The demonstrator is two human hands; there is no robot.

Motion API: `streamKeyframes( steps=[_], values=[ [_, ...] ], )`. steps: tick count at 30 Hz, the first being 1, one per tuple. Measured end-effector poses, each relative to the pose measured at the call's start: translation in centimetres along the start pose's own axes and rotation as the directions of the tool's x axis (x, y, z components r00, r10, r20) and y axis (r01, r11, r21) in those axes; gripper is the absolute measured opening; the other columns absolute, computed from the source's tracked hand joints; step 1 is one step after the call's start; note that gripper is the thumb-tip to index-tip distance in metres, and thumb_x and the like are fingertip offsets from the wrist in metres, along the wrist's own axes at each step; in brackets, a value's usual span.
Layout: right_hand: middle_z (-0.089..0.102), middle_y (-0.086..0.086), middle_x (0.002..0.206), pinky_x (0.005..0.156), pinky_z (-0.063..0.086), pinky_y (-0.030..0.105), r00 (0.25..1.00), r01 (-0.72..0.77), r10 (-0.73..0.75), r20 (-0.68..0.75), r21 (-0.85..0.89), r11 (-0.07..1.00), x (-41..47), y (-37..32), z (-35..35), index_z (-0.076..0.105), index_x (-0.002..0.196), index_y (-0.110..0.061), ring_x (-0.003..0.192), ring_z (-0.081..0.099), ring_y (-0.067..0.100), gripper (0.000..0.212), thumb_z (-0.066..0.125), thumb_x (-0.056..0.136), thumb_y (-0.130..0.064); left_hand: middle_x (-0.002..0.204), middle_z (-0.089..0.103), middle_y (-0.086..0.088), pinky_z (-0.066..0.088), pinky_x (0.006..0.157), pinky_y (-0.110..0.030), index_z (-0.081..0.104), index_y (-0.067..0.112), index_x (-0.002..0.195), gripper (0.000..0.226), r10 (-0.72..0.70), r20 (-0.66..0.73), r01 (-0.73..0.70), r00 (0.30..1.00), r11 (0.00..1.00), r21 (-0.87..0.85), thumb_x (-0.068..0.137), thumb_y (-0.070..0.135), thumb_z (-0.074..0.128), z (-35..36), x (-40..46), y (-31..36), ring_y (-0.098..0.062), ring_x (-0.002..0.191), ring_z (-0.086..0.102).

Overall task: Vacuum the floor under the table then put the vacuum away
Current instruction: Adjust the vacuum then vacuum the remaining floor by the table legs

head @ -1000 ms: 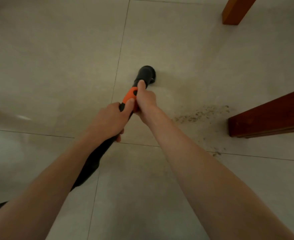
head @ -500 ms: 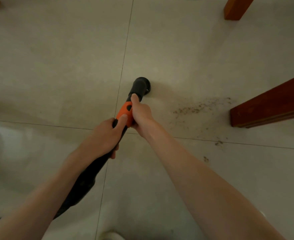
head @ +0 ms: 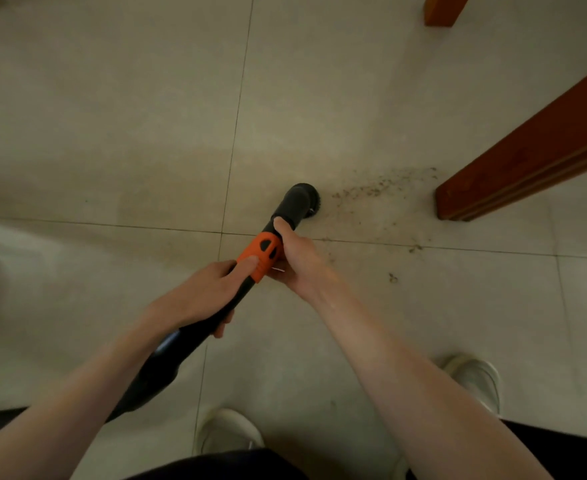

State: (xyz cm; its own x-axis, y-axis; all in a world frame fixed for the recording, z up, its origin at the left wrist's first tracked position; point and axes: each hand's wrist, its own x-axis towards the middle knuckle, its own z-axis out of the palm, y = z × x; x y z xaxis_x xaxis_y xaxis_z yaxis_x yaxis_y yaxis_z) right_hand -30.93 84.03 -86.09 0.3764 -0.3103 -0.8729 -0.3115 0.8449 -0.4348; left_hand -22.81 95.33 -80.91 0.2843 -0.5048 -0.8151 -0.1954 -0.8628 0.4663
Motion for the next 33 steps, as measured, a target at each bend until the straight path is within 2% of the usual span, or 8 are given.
streamKeyframes(
  steps=[3,7,11,16,21,30,33],
  values=[
    [0.062,0.01,0.087,0.076,0.055,0.038,1.0,0.013,-0.012,-0.02,0.04,0.999,-0.7,0.2,-0.8,0.055,0.103,-0.004,0.079,0.061,0.021,0.031,0.054,0.095,-0.034,0.053,0.056,-0.003,0.048,0.043,-0.023,0.05,0.016,0.103,0.049,0.049,0.006,-0.049,0.999,0.999,0.005,0.092,0.058,0.028,1.0,-0.2,0.4,-0.015,0.039,0.052],
    [0.063,0.013,0.095,0.082,0.056,0.042,0.998,0.043,-0.041,-0.05,0.035,0.998,-0.6,-0.2,-1.3,0.054,0.114,-0.002,0.087,0.063,0.025,0.041,0.056,0.093,-0.037,0.056,0.058,-0.004,0.051,0.049,-0.027,0.051,0.019,0.095,0.048,0.083,-0.04,-0.082,0.996,0.996,0.021,0.088,0.061,0.03,1.8,0.8,0.7,-0.015,0.041,0.056],
    [0.063,0.01,0.09,0.083,0.055,0.041,0.996,0.06,-0.057,-0.068,0.038,0.997,-0.3,-0.9,-1.8,0.053,0.105,-0.005,0.087,0.063,0.024,0.034,0.053,0.095,-0.037,0.058,0.06,-0.005,0.049,0.047,-0.026,0.052,0.017,0.095,0.049,0.094,-0.063,-0.091,0.994,0.995,0.046,0.09,0.061,0.03,2.2,1.3,1.6,-0.014,0.04,0.056],
    [0.059,0.007,0.082,0.082,0.053,0.039,0.993,0.073,-0.065,-0.099,0.074,0.995,0.0,-1.8,-2.6,0.052,0.084,-0.011,0.087,0.06,0.023,0.03,0.05,0.096,-0.038,0.059,0.06,-0.004,0.048,0.047,-0.024,0.051,0.018,0.092,0.049,0.111,-0.069,-0.105,0.991,0.991,0.077,0.09,0.061,0.028,2.8,2.0,3.1,-0.012,0.039,0.056],
    [0.059,0.006,0.08,0.08,0.053,0.038,0.989,0.088,-0.075,-0.129,0.098,0.991,0.1,-2.3,-4.0,0.052,0.084,-0.012,0.075,0.058,0.018,0.029,0.049,0.097,-0.039,0.059,0.061,-0.004,0.048,0.046,-0.023,0.05,0.021,0.091,0.047,0.12,-0.054,-0.113,0.991,0.986,0.121,0.09,0.062,0.027,3.5,2.5,4.6,-0.013,0.04,0.057],
    [0.057,0.006,0.08,0.082,0.054,0.04,0.982,0.095,-0.072,-0.176,0.123,0.988,-0.1,-3.2,-5.4,0.051,0.082,-0.013,0.077,0.057,0.019,0.03,0.05,0.096,-0.038,0.059,0.062,-0.004,0.046,0.044,-0.023,0.051,0.02,0.095,0.051,0.128,-0.021,-0.124,0.992,0.983,0.134,0.089,0.064,0.025,4.3,2.6,6.4,-0.013,0.04,0.058],
    [0.056,0.006,0.081,0.078,0.052,0.039,0.975,0.105,-0.077,-0.206,0.13,0.986,0.1,-4.2,-5.5,0.051,0.092,-0.008,0.083,0.057,0.023,0.03,0.05,0.096,-0.038,0.059,0.061,-0.005,0.047,0.045,-0.024,0.052,0.019,0.092,0.051,0.14,-0.028,-0.135,0.99,0.982,0.13,0.09,0.063,0.026,3.9,3.2,7.3,-0.016,0.041,0.058]
  ],
)
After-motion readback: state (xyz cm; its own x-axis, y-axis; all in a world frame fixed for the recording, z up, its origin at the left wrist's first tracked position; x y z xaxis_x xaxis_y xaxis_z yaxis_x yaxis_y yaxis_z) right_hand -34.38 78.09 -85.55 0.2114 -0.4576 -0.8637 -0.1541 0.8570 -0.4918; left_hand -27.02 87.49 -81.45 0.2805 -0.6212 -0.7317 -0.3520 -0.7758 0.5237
